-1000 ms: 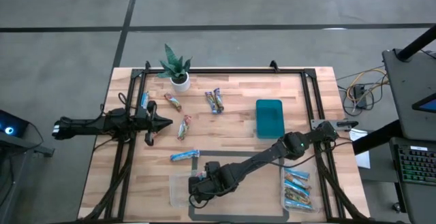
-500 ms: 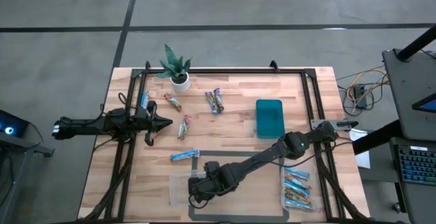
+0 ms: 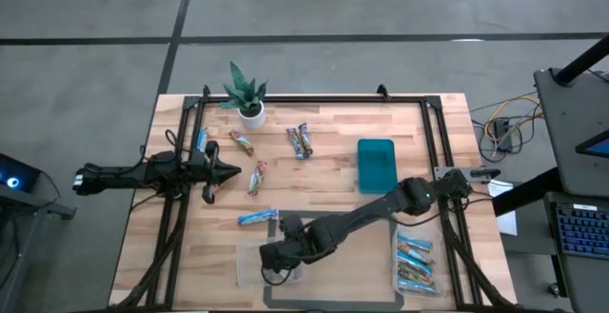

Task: Pick and place Granola Bars by type
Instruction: Put the bottom left blue granola bar into the blue bin

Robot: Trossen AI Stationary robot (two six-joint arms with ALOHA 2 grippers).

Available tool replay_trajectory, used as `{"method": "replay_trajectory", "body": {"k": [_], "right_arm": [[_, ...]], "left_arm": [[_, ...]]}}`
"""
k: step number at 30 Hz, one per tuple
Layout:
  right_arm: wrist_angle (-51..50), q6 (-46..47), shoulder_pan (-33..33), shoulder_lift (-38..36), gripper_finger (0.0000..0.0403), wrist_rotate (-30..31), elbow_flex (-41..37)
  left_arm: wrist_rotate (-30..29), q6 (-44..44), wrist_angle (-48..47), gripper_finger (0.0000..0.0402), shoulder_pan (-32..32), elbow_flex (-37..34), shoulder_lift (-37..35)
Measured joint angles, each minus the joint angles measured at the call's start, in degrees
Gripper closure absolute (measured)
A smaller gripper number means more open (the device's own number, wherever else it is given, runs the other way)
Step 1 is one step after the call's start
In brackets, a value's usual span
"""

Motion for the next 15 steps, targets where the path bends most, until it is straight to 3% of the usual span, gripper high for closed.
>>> {"method": "replay_trajectory", "body": {"k": [8, 15], "right_arm": [[-1.12, -13.95, -1.2, -2.58, 0.0266, 0.26, 0.0], [-8.52, -26.93, -1.32, -5.77, 0.0266, 2.5, 0.0]], "left_arm": [[-0.02, 0.0, -0.02, 0.0402, 0.0, -0.01, 0.0], [-0.02, 0.0, -0.01, 0.0402, -0.02, -0.01, 0.0]]}}
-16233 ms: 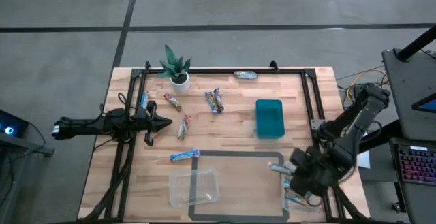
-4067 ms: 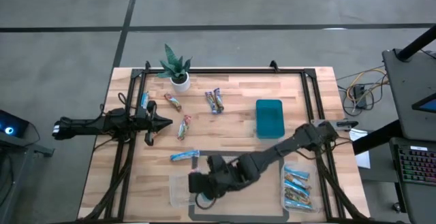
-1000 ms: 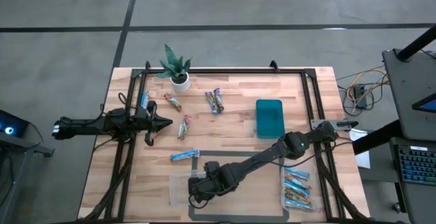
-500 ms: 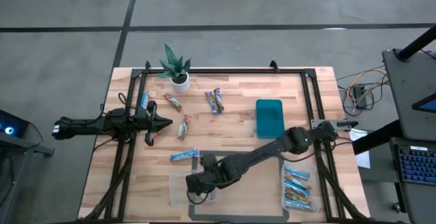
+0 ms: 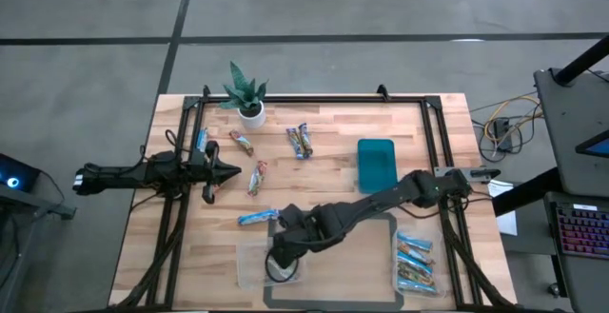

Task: Pick and place Granola Bars by type
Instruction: Put the bottom left blue granola bar into the blue bin

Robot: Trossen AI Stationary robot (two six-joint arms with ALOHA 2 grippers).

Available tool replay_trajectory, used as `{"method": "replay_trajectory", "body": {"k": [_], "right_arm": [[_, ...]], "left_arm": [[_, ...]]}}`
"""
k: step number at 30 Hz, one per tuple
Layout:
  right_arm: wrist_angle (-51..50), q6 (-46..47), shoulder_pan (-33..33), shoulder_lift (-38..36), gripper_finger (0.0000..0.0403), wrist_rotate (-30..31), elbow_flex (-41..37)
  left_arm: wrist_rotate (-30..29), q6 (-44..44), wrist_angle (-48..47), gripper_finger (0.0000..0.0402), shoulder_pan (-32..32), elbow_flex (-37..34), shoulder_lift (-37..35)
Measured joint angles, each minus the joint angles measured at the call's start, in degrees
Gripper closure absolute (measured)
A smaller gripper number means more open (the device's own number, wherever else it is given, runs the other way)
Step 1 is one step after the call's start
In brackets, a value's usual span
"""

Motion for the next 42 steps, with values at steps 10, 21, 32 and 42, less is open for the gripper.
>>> {"method": "replay_trajectory", "body": {"k": [10, 21, 32, 42], "right_arm": [[-8.85, -19.16, 0.0, -5.44, 0.0266, 3.46, -0.11], [-11.0, -39.14, -0.97, -9.66, 0.0266, 3.57, -0.22], [-16.19, -50.8, -1.89, -13.51, 0.0266, 1.28, -1.33], [-12.15, -54.46, -3.28, -25.77, 0.0266, -0.59, -20.29]], "left_arm": [[0.02, 0.0, 0.0, 0.0402, 0.0, 0.0, 0.0], [0.0, 0.0, 0.0, 0.0402, 0.02, 0.0, 0.0], [0.0, 0.0, -0.01, 0.0402, 0.0, 0.01, 0.0], [0.0, 0.0, 0.01, 0.0402, 0.02, -0.01, -0.02]]}}
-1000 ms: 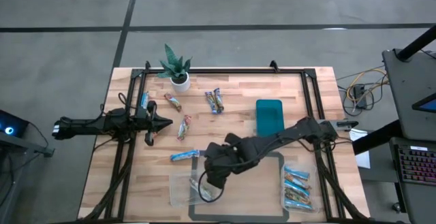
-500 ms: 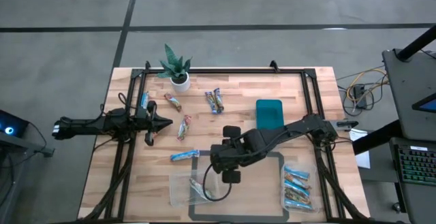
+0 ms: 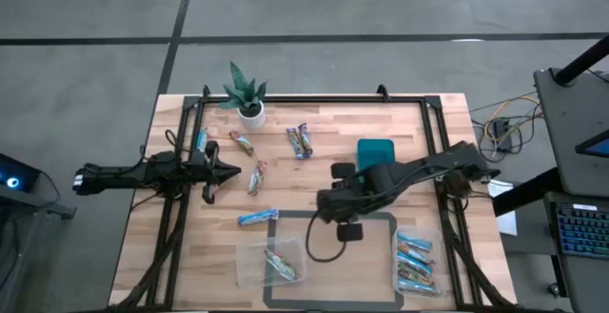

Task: Pick and place Granola Bars by type
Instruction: Put the bottom left blue granola bar into the blue bin

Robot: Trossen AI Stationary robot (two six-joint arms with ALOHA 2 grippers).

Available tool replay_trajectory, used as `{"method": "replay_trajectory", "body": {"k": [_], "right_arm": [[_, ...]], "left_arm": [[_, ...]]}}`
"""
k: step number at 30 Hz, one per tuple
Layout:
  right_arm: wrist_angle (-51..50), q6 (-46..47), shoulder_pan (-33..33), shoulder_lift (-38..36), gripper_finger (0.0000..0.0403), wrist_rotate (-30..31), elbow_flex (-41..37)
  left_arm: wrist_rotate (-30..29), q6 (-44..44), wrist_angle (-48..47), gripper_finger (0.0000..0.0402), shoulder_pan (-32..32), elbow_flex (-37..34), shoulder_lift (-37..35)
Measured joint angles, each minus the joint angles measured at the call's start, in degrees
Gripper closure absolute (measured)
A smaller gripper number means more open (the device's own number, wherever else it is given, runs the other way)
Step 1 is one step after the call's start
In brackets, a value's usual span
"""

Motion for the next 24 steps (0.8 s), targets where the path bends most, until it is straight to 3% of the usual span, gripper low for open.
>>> {"method": "replay_trajectory", "body": {"k": [8, 14, 24], "right_arm": [[12.5, 0.72, -3.44, -10.35, 0.0266, 5.17, -17.02], [24.04, 3.76, -8.7, -14.59, 0.0266, 5.48, -26.25], [40.08, 10.74, -19.94, -15.44, 0.0266, 5.45, -32.81]], "left_arm": [[0.0, 0.0, -0.02, 0.0402, 0.0, 0.01, 0.0], [0.02, 0.0, -0.01, 0.0402, -0.01, 0.0, 0.0], [0.02, 0.0, -0.02, 0.0402, 0.0, 0.0, 0.02]]}}
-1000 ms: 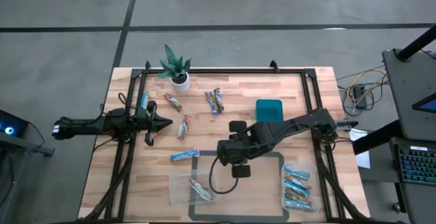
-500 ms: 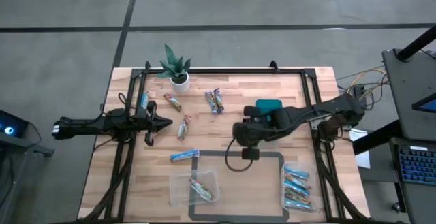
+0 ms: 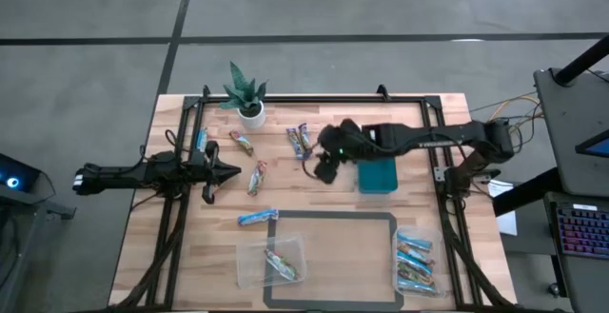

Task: Pick and place Granola Bars by type
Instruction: Put the bottom left blue granola bar into the blue bin

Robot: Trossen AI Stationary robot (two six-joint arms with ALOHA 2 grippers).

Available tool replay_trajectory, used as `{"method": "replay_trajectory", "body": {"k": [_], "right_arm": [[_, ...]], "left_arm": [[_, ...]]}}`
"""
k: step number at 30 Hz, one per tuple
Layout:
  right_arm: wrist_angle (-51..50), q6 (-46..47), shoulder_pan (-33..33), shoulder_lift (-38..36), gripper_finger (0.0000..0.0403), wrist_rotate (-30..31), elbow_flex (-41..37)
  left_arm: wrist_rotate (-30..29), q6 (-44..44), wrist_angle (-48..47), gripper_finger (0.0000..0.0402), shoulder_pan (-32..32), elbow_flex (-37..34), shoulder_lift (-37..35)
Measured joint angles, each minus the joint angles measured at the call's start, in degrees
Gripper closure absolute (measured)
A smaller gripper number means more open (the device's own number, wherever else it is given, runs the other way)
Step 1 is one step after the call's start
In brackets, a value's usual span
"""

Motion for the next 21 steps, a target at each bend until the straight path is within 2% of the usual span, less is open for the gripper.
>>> {"method": "replay_trajectory", "body": {"k": [7, 10, 13, 21], "right_arm": [[-0.73, 9.07, -6.13, -0.4, 0.0266, -0.6, -1.69], [-0.56, 11.15, -7.65, -1.49, 0.0266, -4.91, -3.81], [-0.3, 9.74, -8.34, -2.13, 0.0266, -10.39, -5.3], [-0.77, 5.05, -8.06, -2.23, 0.0266, -11.19, -4.82]], "left_arm": [[-0.02, 0.0, 0.0, 0.0402, 0.0, 0.01, 0.0], [-0.01, 0.0, 0.0, 0.0402, 0.0, -0.01, -0.01], [-0.02, 0.0, 0.0, 0.0402, 0.0, 0.01, -0.02], [-0.01, 0.0, 0.01, 0.0402, 0.0, -0.01, -0.01]]}}
